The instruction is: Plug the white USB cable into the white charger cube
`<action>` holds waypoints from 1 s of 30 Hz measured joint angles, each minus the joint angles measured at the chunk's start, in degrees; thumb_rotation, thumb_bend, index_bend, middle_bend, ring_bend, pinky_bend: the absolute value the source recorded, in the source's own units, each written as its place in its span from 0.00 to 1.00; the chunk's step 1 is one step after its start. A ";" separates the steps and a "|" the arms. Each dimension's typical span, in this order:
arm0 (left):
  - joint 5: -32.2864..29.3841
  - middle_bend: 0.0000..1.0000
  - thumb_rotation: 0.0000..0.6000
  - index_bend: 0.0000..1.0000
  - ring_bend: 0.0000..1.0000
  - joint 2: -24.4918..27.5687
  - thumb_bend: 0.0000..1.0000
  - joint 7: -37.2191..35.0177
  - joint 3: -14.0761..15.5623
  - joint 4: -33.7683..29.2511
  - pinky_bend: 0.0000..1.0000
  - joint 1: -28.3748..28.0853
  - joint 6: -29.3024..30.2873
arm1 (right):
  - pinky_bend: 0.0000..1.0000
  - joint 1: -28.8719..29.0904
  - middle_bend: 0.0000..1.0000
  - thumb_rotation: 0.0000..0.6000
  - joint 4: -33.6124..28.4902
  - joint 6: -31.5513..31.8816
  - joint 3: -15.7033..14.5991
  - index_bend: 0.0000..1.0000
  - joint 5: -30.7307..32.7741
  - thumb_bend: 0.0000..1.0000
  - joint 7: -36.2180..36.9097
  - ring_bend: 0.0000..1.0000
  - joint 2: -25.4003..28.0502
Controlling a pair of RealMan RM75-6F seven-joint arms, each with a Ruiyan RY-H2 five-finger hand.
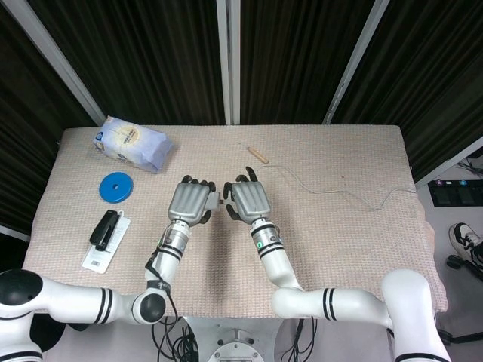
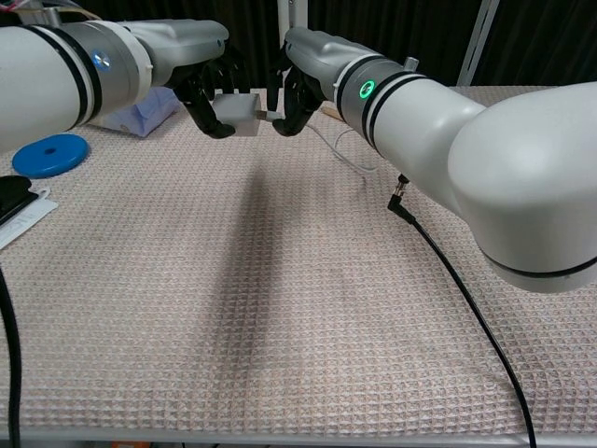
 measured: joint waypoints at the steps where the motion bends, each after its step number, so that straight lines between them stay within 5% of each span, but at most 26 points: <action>1: 0.04 0.49 1.00 0.49 0.30 -0.04 0.41 0.20 0.10 0.07 0.20 -0.05 0.07 | 0.00 -0.01 0.54 1.00 -0.01 -0.08 0.05 0.60 0.05 0.33 0.14 0.23 -0.03; 30: 1.82 0.49 1.00 0.49 0.30 -1.55 0.41 1.23 1.08 1.70 0.20 -0.03 1.42 | 0.00 0.31 0.54 1.00 1.26 -0.86 1.01 0.59 0.45 0.33 2.41 0.23 -1.10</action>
